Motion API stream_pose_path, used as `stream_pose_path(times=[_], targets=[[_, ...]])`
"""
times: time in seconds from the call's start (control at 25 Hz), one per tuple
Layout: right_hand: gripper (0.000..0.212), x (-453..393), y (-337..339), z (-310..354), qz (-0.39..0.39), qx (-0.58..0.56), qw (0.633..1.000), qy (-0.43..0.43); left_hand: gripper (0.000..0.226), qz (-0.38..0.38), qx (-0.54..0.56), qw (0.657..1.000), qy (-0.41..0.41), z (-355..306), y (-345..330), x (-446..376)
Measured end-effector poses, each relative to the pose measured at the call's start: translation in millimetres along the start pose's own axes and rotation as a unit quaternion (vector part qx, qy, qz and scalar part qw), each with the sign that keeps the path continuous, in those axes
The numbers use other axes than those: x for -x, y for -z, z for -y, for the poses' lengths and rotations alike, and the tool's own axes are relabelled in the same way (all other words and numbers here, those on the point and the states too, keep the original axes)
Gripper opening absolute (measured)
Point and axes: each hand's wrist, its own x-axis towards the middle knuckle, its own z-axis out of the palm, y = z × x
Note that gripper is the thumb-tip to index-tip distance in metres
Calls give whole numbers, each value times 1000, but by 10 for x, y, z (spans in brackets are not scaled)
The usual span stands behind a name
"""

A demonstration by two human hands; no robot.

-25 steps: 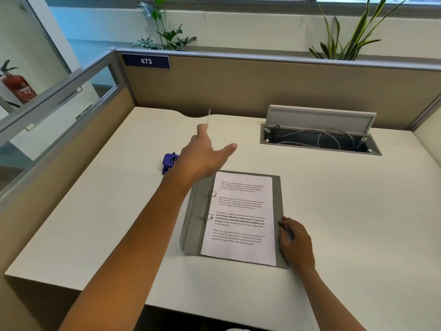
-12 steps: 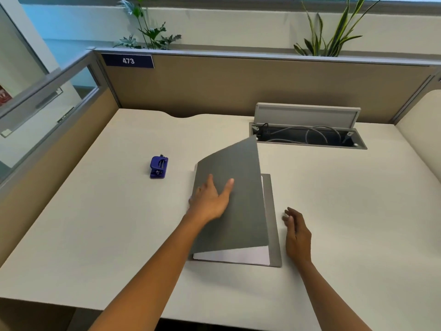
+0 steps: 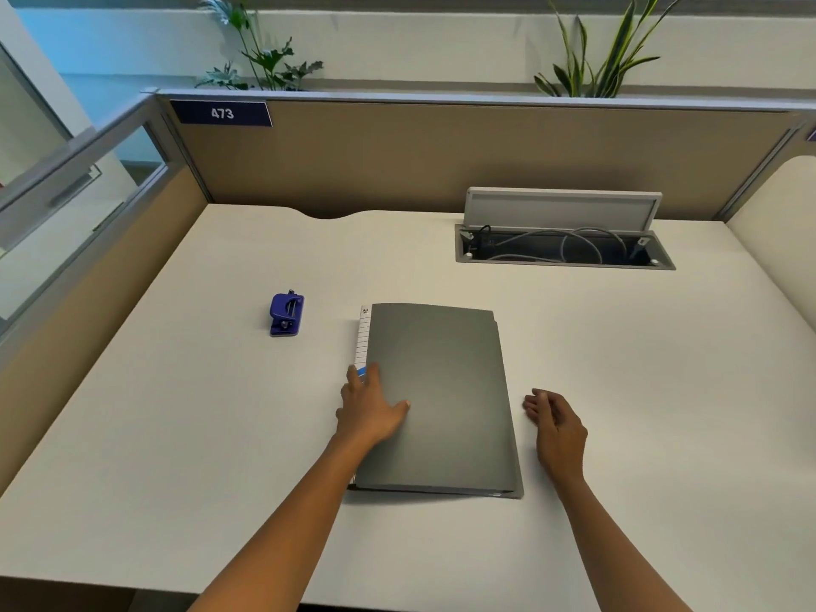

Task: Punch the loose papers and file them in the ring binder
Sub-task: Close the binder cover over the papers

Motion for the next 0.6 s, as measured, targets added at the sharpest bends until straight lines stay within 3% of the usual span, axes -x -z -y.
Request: stream_pose_path(times=[0.2,0.4,0.6], targets=[[18,29,-134,104,-50,43,998,-20,102,-15,108,994,11,69,-18,-57],[16,164,-402,254,-20,126,992,2,122,-15,163,986,45,130,-39,-140],[29,41,-478,395,-13,109,988,-106,129,-23,187,980,64,155,-5,-270]])
